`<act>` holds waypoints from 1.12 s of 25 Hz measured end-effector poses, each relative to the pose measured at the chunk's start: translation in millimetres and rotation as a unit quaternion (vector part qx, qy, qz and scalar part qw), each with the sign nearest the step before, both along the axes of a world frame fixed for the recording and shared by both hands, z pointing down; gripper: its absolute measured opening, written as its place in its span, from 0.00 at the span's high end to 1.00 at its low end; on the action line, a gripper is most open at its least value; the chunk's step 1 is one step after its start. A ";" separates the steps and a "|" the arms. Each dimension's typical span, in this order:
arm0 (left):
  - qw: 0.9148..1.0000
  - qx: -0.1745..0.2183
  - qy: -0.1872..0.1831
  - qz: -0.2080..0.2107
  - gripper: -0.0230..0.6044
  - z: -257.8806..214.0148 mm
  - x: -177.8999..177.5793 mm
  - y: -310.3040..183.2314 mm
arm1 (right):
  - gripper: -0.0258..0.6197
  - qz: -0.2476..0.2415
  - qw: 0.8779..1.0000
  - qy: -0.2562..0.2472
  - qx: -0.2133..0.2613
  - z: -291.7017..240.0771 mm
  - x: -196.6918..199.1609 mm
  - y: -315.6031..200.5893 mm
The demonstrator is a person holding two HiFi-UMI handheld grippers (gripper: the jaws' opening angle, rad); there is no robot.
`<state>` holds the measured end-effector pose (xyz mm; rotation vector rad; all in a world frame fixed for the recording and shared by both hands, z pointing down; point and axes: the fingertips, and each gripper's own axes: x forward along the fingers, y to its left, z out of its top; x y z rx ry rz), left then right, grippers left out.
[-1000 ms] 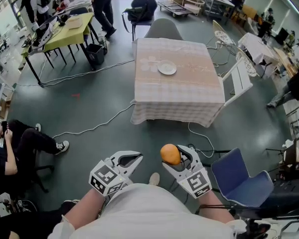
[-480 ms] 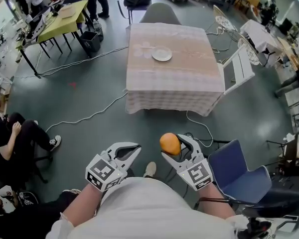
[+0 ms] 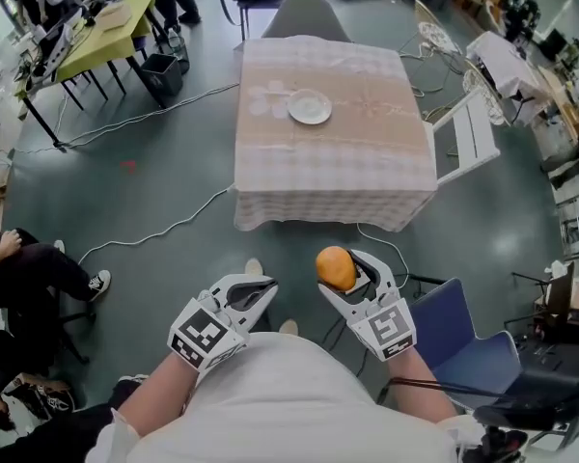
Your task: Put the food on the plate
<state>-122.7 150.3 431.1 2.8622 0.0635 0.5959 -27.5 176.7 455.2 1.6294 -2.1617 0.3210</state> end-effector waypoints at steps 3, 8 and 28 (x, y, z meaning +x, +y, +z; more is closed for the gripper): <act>1.000 -0.005 0.011 0.015 0.95 -2.0 28.8 -43.0 | 0.44 0.017 1.000 0.007 -0.004 0.4 24.3 -38.6; 0.998 -0.005 0.026 0.054 0.95 -12.0 64.6 -109.3 | 0.44 0.045 0.999 0.028 -0.011 2.4 67.6 -112.4; 0.989 -0.005 0.006 -0.147 0.95 -6.4 155.4 -281.2 | 0.44 -0.086 0.989 0.102 -0.062 94.8 257.4 -355.6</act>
